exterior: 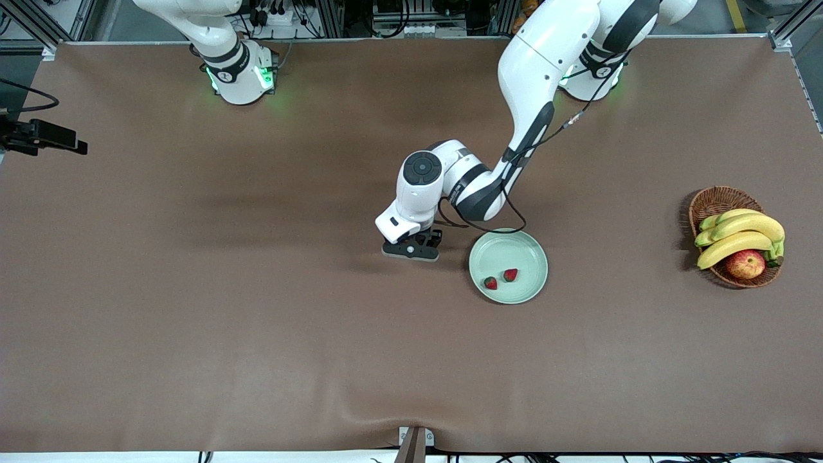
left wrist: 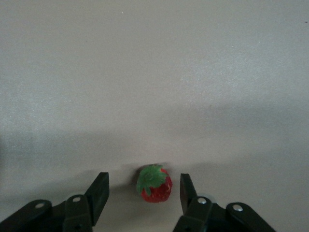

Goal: Collect all strawberries into plate

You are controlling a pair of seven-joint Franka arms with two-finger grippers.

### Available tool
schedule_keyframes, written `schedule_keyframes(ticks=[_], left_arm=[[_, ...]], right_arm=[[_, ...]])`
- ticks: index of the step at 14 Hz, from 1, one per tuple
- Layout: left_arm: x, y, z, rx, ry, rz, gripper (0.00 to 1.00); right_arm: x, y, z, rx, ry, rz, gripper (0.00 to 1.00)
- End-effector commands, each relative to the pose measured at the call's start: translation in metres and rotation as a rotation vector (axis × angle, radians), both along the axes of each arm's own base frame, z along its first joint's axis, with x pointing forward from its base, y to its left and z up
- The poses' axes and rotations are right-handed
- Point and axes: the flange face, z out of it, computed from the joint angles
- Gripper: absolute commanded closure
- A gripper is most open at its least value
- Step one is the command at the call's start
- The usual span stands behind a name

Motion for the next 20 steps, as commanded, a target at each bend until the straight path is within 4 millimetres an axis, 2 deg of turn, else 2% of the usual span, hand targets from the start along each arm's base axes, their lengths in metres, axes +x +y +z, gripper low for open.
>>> schedule_keyframes(ticks=[1, 3, 6, 9, 11, 12, 15, 18, 20], left_arm=[[-0.003, -0.007, 0.002, -0.006, -0.008, -0.003, 0.32], [-0.006, -0.009, 0.000, -0.004, -0.005, -0.008, 0.37], [-0.009, -0.010, -0.010, 0.004, 0.006, -0.012, 0.38], [-0.004, -0.004, -0.010, 0.008, 0.004, -0.012, 0.42], [-0.010, -0.009, -0.017, 0.009, 0.015, -0.016, 0.63], [-0.007, -0.007, -0.014, 0.008, 0.009, -0.013, 0.74], [-0.009, -0.010, -0.012, 0.002, 0.011, 0.001, 0.79], [-0.007, -0.009, 0.001, 0.004, 0.005, -0.005, 1.00], [0.003, 0.000, 0.023, 0.016, 0.010, 0.015, 1.00]], right_arm=[[-0.008, 0.002, 0.019, -0.024, -0.018, -0.008, 0.00], [-0.004, 0.006, 0.032, -0.033, -0.052, 0.001, 0.00], [0.000, 0.018, 0.044, -0.047, -0.078, -0.016, 0.00], [0.003, 0.052, 0.049, -0.142, -0.080, -0.019, 0.00], [0.003, 0.064, 0.053, -0.147, -0.093, -0.021, 0.00], [0.004, 0.060, 0.054, -0.141, -0.103, -0.030, 0.00], [0.012, 0.053, 0.055, -0.139, -0.165, -0.019, 0.00], [0.012, 0.042, 0.051, -0.109, -0.157, -0.011, 0.00], [0.010, 0.044, 0.052, -0.105, -0.151, -0.009, 0.00]])
